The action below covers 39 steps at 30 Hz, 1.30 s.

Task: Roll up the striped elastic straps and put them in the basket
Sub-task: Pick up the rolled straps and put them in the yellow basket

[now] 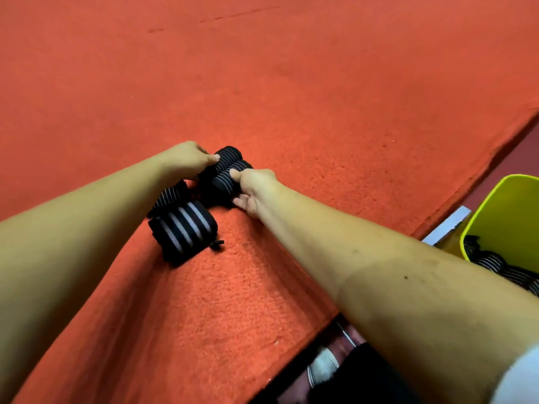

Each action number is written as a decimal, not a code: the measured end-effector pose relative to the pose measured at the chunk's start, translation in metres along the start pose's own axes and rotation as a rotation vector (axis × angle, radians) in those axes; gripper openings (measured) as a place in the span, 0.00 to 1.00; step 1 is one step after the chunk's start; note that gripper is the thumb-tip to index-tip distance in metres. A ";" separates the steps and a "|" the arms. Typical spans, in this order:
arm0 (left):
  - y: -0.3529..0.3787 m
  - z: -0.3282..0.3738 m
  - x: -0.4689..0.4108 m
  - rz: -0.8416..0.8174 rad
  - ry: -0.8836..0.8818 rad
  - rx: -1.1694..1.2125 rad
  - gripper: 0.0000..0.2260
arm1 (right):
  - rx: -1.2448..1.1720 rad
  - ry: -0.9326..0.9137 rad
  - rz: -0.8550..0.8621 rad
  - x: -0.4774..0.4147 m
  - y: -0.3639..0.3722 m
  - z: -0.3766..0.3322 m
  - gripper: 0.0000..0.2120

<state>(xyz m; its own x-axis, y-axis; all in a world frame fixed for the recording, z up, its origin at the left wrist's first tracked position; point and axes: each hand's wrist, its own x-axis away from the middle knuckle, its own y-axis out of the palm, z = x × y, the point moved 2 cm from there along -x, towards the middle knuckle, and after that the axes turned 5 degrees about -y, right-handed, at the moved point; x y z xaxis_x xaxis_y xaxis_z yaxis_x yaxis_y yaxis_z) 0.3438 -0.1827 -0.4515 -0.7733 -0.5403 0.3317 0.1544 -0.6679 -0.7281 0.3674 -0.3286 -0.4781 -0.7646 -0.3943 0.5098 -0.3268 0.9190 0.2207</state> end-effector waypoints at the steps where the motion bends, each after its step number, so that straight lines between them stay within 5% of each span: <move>1: 0.001 0.004 0.006 -0.019 0.003 0.115 0.14 | -0.037 -0.017 0.003 0.004 -0.004 -0.003 0.18; 8: -0.002 0.068 0.084 -0.146 0.116 0.733 0.07 | -0.084 -0.180 -0.077 0.067 -0.057 -0.063 0.07; 13: 0.020 0.138 0.150 -0.301 0.223 0.820 0.10 | -0.124 -0.289 -0.117 0.124 -0.123 -0.103 0.01; 16: 0.046 0.178 0.178 -0.381 0.276 0.827 0.10 | -0.141 -0.327 -0.101 0.153 -0.176 -0.117 0.06; 22: 0.120 0.245 0.214 -0.546 0.337 0.751 0.09 | -0.061 -0.265 -0.062 0.194 -0.290 -0.124 0.05; 28: 0.211 0.279 0.230 -0.622 0.279 0.587 0.06 | -0.029 -0.093 0.155 0.214 -0.372 -0.105 0.04; 33: 0.280 0.286 0.224 -0.483 0.262 0.254 0.04 | 0.006 0.166 0.267 0.198 -0.410 -0.070 0.08; 39: 0.318 0.297 0.200 -0.263 0.408 -0.407 0.23 | 0.023 0.270 0.308 0.160 -0.430 -0.040 0.06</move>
<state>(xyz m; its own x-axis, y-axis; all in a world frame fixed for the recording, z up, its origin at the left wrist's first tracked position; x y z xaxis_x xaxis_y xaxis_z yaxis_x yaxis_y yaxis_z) 0.4206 -0.6549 -0.4385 -0.9380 -0.0927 0.3339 -0.2571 -0.4599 -0.8499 0.4077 -0.7868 -0.4575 -0.6567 -0.0848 0.7494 -0.1204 0.9927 0.0068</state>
